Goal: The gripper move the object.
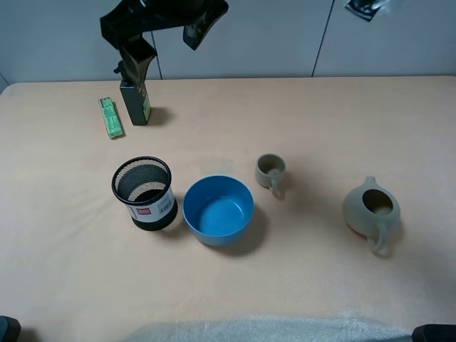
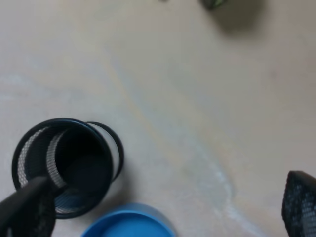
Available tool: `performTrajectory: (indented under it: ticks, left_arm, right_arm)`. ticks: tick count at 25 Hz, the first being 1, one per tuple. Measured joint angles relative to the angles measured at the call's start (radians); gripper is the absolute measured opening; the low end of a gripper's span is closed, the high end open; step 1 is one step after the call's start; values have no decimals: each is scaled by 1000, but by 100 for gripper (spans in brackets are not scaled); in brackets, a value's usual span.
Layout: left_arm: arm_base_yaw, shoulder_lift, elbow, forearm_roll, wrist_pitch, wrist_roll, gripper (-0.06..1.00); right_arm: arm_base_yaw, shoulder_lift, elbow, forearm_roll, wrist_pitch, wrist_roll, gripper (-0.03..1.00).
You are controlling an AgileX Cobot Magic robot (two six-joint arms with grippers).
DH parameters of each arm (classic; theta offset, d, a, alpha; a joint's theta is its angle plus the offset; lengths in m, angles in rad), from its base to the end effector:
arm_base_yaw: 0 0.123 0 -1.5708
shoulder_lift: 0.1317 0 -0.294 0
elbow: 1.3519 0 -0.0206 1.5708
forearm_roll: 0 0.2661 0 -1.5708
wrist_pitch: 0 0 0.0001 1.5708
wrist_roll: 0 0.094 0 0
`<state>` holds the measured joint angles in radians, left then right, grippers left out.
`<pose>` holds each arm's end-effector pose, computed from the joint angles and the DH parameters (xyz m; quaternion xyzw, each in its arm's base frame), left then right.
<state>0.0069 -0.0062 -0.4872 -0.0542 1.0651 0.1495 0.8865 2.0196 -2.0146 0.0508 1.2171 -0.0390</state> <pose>0.0026 -0.0044 0.2792 0.0620 0.8535 0.0134 0.5172 0.2901 0.3626 0.3261 -0.4326 0.8749 0.1118 0.1867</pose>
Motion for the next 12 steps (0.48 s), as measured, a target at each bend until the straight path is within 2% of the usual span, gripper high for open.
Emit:
performTrajectory:
  ticks: [12]
  left_arm:
    - [0, 0, 0, 0, 0, 0, 99]
  right_arm:
    - [-130, -233, 266, -28, 2, 1, 69]
